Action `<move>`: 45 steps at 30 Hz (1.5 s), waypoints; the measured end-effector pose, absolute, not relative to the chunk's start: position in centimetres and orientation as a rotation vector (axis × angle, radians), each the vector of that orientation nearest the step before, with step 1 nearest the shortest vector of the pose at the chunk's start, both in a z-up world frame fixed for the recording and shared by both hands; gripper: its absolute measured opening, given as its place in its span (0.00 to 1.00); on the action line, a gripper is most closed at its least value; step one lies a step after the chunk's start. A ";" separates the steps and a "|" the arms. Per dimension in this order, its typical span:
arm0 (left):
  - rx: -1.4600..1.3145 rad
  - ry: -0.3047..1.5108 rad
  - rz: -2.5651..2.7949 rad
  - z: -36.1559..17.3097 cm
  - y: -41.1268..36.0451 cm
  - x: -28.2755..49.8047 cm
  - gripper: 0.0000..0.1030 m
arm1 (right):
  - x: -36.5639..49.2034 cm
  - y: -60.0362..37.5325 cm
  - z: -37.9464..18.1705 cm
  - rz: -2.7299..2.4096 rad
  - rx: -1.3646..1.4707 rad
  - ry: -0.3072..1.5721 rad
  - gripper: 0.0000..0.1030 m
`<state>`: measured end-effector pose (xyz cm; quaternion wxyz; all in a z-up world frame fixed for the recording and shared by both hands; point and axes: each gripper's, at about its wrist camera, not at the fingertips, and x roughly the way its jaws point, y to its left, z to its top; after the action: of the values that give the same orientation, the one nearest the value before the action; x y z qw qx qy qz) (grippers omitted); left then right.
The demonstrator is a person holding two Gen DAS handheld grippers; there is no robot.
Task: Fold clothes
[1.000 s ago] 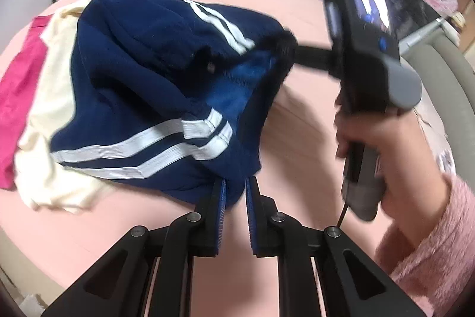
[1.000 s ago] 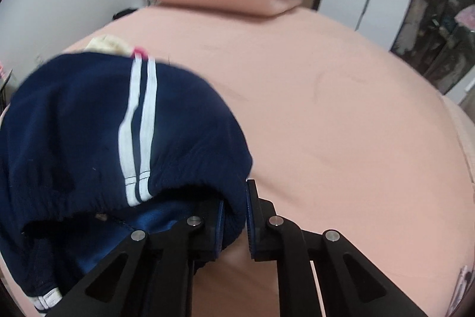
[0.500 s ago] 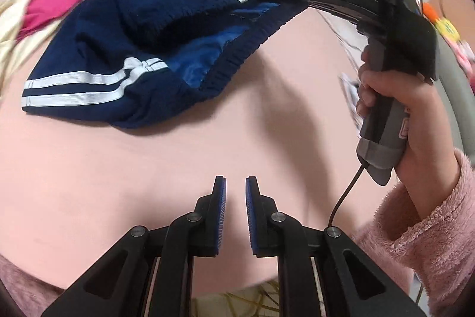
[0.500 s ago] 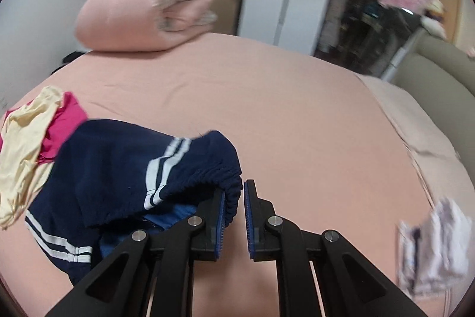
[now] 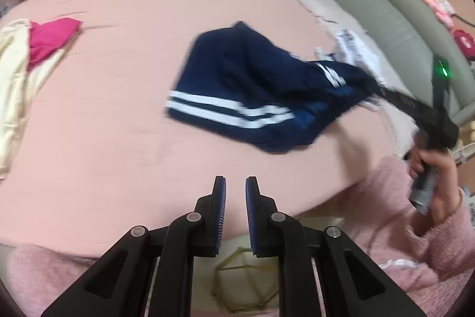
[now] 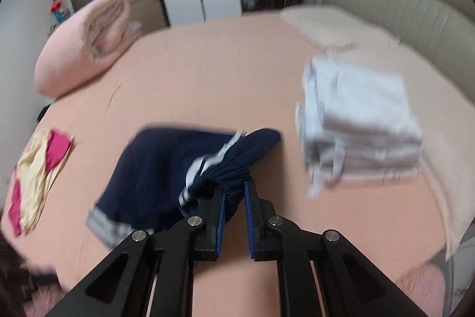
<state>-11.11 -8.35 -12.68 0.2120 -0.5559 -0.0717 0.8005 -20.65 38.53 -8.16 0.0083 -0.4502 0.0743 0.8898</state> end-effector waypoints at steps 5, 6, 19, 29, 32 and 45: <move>-1.560 -0.245 2.215 -13.1 -7.5 -12.9 0.12 | -19.9 36.4 -9.9 2.818 -1.499 0.031 0.13; -1.538 -0.250 2.207 -13.6 -5.6 -13.6 0.13 | -20.1 36.0 -10.0 2.823 -1.491 -0.006 0.13; -1.571 0.015 2.345 -21.2 11.0 -19.1 0.55 | -21.7 37.4 -13.8 2.766 -1.580 0.107 0.14; -1.609 0.025 2.612 -21.1 3.1 -17.0 0.23 | -20.6 41.5 -18.1 2.566 -1.556 0.215 0.16; -1.562 -0.022 2.680 -18.8 0.6 -16.5 0.22 | -19.3 41.0 -17.3 2.618 -1.557 0.270 0.23; -1.509 0.050 2.511 -16.3 -1.2 -12.4 0.26 | -14.8 37.6 -12.3 2.734 -1.775 0.140 0.28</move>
<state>-12.43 -1.18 -16.31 0.1058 -0.5121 0.0171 0.8522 -14.78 37.60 -12.32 -0.0603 -0.5431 0.0428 0.8364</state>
